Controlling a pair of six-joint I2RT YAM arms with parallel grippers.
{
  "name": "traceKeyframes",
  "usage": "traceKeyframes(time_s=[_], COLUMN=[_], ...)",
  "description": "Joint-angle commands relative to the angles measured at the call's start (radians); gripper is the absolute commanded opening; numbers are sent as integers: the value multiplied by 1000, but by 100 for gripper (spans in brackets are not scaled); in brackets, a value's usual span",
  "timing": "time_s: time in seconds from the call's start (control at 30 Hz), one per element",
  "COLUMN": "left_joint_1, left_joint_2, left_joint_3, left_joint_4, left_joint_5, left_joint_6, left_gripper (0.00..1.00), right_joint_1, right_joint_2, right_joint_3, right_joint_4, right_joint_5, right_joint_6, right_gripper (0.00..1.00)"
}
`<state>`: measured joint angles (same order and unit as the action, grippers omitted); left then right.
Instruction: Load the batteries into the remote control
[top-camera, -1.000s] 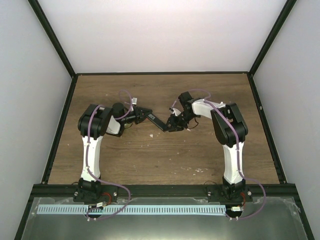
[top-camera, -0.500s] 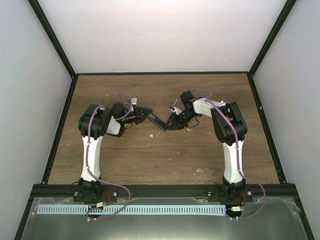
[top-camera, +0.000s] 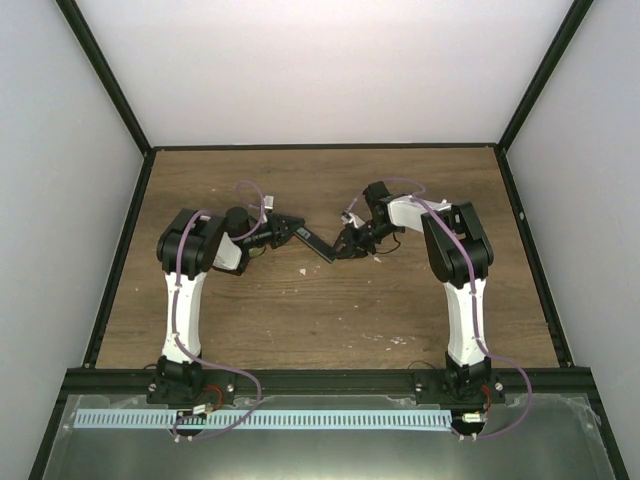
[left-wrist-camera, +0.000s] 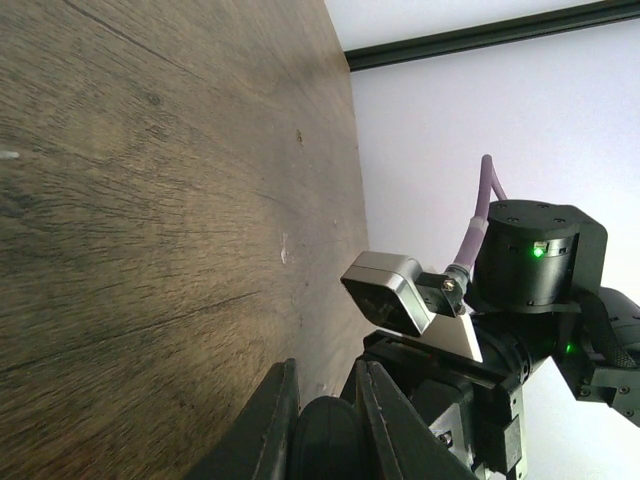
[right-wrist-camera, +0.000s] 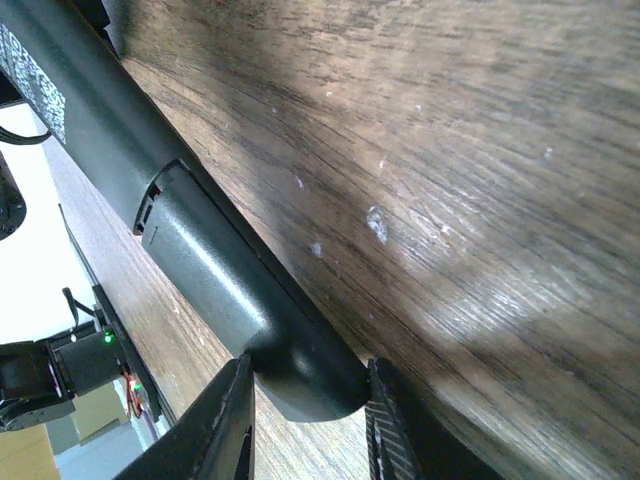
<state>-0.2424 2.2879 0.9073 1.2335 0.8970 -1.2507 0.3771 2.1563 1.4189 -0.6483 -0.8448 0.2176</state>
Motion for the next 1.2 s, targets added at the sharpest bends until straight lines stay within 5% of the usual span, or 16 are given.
traceKeyframes(time_s=[0.0,1.17], left_joint_1=[-36,-68], left_joint_2=[20,60], left_joint_3=[1,-17], left_joint_4=[6,209], left_joint_5=[9,-38], left_joint_6=[-9,-147], left_gripper=[0,0], right_joint_1=[2,23], right_joint_2=[35,60], right_joint_3=[14,72], right_joint_4=[35,194], right_joint_5=[6,9], right_joint_6=[-16,106], right_gripper=[24,20])
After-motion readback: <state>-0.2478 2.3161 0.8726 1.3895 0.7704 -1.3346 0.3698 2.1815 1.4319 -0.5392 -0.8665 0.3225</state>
